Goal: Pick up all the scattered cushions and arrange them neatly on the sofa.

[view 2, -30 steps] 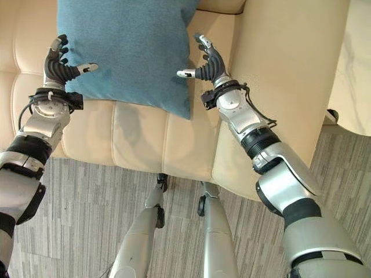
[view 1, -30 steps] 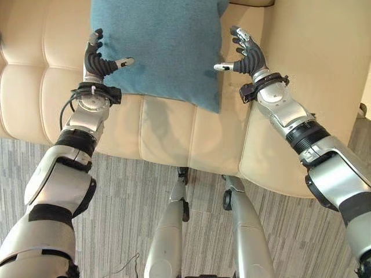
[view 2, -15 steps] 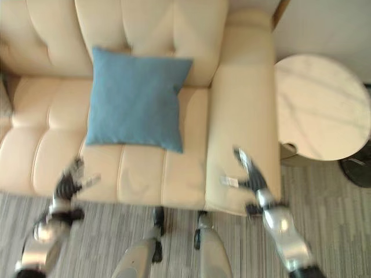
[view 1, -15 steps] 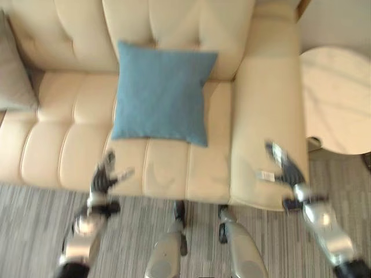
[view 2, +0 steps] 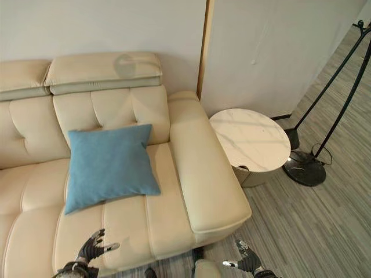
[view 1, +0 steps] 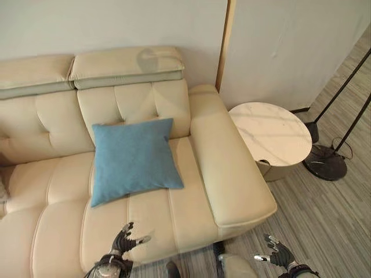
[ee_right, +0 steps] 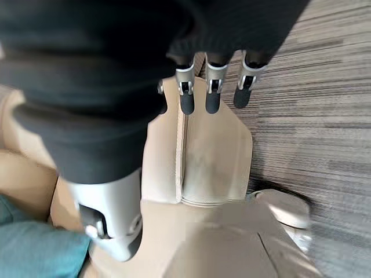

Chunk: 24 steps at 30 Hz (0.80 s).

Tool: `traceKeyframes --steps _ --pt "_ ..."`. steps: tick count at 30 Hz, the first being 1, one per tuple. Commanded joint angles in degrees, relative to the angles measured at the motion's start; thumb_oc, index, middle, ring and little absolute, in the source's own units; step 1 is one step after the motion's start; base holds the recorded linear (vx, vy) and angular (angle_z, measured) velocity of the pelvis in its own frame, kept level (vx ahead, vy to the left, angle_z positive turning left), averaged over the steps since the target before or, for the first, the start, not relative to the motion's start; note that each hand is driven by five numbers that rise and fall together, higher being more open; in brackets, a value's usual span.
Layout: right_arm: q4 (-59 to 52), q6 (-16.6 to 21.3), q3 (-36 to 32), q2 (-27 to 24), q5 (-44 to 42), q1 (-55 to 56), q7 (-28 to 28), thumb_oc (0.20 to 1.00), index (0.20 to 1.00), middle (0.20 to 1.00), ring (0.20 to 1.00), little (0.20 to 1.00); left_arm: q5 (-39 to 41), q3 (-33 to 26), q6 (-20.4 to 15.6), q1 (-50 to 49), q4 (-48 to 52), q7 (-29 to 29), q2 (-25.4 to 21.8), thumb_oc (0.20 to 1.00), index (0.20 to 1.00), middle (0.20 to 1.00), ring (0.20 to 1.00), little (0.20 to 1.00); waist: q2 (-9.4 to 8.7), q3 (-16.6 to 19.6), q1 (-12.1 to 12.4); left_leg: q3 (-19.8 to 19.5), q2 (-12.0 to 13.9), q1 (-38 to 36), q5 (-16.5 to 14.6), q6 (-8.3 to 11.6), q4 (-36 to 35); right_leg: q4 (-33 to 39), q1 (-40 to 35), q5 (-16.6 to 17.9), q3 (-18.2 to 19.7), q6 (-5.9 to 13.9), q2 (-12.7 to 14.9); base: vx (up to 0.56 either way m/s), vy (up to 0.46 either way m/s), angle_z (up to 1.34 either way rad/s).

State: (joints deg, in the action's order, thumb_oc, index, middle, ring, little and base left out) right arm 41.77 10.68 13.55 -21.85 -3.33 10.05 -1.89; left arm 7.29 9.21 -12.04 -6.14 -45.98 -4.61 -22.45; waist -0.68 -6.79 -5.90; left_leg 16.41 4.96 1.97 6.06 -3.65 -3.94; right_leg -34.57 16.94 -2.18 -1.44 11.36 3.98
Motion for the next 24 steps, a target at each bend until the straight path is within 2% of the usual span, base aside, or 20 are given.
traceKeyframes --steps 1,4,5,7,8,10,11,13,14,15,19,24 --pt "-5.38 1.71 -0.62 -1.15 0.36 -2.58 1.62 1.0 1.0 1.0 1.0 1.0 -1.69 -2.74 -1.43 0.28 1.31 -1.54 -2.42 1.0 1.0 1.0 1.0 1.0 -2.56 -0.75 1.98 -4.46 -1.62 2.18 -3.88 4.5 1.73 11.28 -12.2 1.04 -0.45 -1.26 1.17 -0.23 -0.23 -0.03" --pt "-5.41 1.42 -0.29 -1.19 0.02 -3.26 1.8 1.0 1.0 1.0 1.0 1.0 -1.1 -2.81 -1.63 0.49 1.46 -1.56 -2.08 1.0 1.0 1.0 1.0 1.0 -3.75 0.0 3.59 -4.36 -1.48 5.48 -1.59 5.99 2.18 24.83 -17.89 -5.51 -1.22 -3.38 -0.2 -0.15 -0.189 -0.17" --pt "-5.63 1.45 -0.25 -1.5 0.06 -3.35 2.02 1.0 1.0 1.0 1.0 1.0 -1.25 -2.91 -1.65 0.52 1.25 -1.73 -1.94 1.0 1.0 1.0 1.0 1.0 -3.89 0.04 3.8 -4.46 -1.06 6.67 -0.87 6.45 2.54 28.05 -18.9 -5.85 -1.28 -3.82 -0.6 -0.18 -0.21 -0.13" --pt "-5.93 1.51 0.01 -1.99 0.18 -3.69 2.13 1.0 1.0 1.0 1.0 1.0 -1.04 -2.87 -1.62 0.81 1.25 -1.92 -1.75 1.0 1.0 1.0 1.0 1.0 -3.72 -0.26 3.79 -4.57 -0.43 8.06 0.22 7.15 2.93 29.68 -18.77 -5.61 -0.92 -4.28 -1.22 -0.19 -0.143 -0.06" --pt "-6.46 1.35 -0.09 -3.29 0.75 -3.59 2.43 1.0 1.0 1.0 1.0 1.0 -0.5 -2.63 -1.58 1.07 1.95 -2.04 -1.57 1.0 1.0 1.0 1.0 1.0 -3.44 -1.3 3.92 -5.37 0.63 10.31 2.08 8.7 4.18 31.27 -18.53 -5.06 -0.53 -5.15 -1.82 -0.25 -0.12 0.06" --pt "-6.51 1.34 -0.04 -3.83 0.87 -3.76 2.62 1.0 1.0 1.0 1.0 1.0 -0.27 -2.38 -1.75 1.22 2.41 -1.95 -1.47 1.0 1.0 1.0 1.0 1.0 -3.45 -1.88 3.96 -6.71 0.52 11.15 1.57 8.93 5.38 31.52 -18.07 -4.63 -0.68 -5.45 -1.76 -0.21 -0.082 0.0" --pt "-6.7 1.31 -0.19 -4.49 0.85 -4.06 2.82 1.0 1.0 1.0 1.0 1.0 -0.23 -2.14 -1.82 1.51 2.55 -1.73 -1.4 1.0 1.0 1.0 1.0 1.0 -3.6 -2.44 3.89 -8.67 -0.31 11.33 -0.14 8.59 7.23 31.49 -17.43 -4.1 -0.77 -5.57 -1.56 -0.19 -0.036 -0.12" --pt "-6.2 1.37 -0.46 -4.84 0.56 -4.07 2.65 1.0 1.0 1.0 1.0 1.0 -0.28 -2.11 -1.87 1.28 1.87 -1.2 -0.68 1.0 1.0 1.0 1.0 1.0 -4.46 -2.02 3.22 -11.78 -2.38 9.55 -5.83 8.16 12.08 31.94 -15.81 -2.5 -0.88 -5.41 -0.02 -0.21 -0.019 -0.02" --pt "-6.19 1.38 -0.44 -4.84 0.56 -4.07 2.65 1.0 1.0 1.0 1.0 1.0 -0.28 -2.12 -1.87 1.27 1.86 -1.19 -0.68 1.0 1.0 1.0 1.0 1.0 -4.44 -2.07 3.2 -11.8 -2.36 9.54 -5.96 8.16 12.22 31.95 -15.91 -2.53 -0.9 -5.4 -0.04 -0.07 0.052 0.19" --pt "-6.05 1.35 -0.02 -4.54 1.15 -3.6 2.38 1.0 1.0 1.0 1.0 1.0 0.02 -2.39 -1.94 0.18 2.12 -1.24 -0.33 1.0 1.0 1.0 1.0 1.0 -3.94 -1.31 3.14 -14.51 -2.97 6.8 -7.11 7.89 10.81 32.1 -15.56 -2.27 -0.24 -5.44 -0.58 0.02 0.055 0.18" --pt "-5.51 1.42 -0.22 -4.01 1.41 -2.55 1.95 1.0 1.0 1.0 1.0 1.0 0.12 -2.56 -2.2 -0.54 2.24 -0.9 -0.7 1.0 1.0 1.0 1.0 1.0 -3.55 0.54 2.48 -13.97 -2.76 3.64 -6.45 7.5 6.18 32.96 -16.28 -2.03 -0.74 -5.28 -0.7 0.05 0.06 -0.07" --pt "-4.18 0.67 -0.22 -2.81 0.22 -2.47 1.56 1.0 1.0 1.0 1.0 1.0 0.78 -3.68 -1.85 -0.8 2.22 -0.85 -1.18 1.0 1.0 1.0 1.0 1.0 -3.5 1.97 2.79 -13.47 -3.07 -0.23 -5.73 7.08 1.38 33.36 -17.45 -1.39 -0.98 -4.75 -0.49 0.03 0.07 0.09"
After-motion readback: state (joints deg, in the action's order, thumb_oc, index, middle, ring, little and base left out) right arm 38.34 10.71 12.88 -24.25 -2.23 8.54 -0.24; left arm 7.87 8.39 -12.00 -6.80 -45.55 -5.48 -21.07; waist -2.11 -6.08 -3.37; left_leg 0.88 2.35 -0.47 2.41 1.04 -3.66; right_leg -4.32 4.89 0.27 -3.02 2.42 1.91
